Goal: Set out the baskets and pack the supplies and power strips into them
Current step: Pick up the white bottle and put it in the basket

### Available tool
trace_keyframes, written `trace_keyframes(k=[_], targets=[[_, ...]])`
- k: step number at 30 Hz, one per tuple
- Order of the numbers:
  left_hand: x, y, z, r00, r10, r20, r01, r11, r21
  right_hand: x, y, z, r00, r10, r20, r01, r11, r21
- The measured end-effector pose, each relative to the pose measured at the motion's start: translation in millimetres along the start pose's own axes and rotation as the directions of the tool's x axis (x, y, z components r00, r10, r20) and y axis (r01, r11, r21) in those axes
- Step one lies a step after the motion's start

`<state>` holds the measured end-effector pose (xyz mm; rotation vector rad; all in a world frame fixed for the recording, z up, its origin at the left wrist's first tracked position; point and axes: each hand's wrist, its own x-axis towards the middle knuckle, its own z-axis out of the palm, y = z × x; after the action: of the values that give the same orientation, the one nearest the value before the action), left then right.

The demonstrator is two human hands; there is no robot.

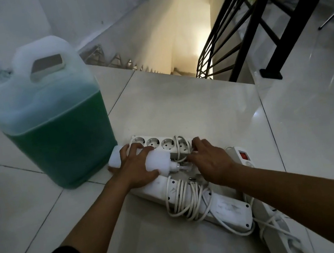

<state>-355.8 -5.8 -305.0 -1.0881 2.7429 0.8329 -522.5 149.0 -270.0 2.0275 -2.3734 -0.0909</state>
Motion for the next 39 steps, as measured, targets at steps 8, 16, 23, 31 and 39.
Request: trace_keyframes(k=[8, 16, 23, 31, 39], targets=[[-9, -8, 1, 0.997, 0.043, -0.058, -0.043, 0.999, 0.006, 8, -11, 3, 0.972, -0.236, 0.019, 0.235, 0.948, -0.215], [-29, -13, -3, 0.986, 0.04, -0.163, -0.057, 0.993, -0.102, 12, -4, -14, 0.99, -0.126, 0.07, 0.124, 0.992, 0.028], [-36, -1, -12, 0.947, -0.1, -0.305, 0.004, 0.954, -0.3, 21, -8, -55, 0.971, 0.062, -0.232, 0.079, 0.83, 0.552], [-121, -5, -68, 0.97, -0.191, -0.152, -0.057, 0.428, -0.902, 40, -102, -108, 0.972, 0.152, -0.177, 0.088, 0.462, 0.882], [-239, -52, -114, 0.927, -0.372, 0.045, 0.091, 0.106, -0.99, 42, -232, -101, 0.972, -0.218, -0.091, 0.19, 0.491, 0.85]])
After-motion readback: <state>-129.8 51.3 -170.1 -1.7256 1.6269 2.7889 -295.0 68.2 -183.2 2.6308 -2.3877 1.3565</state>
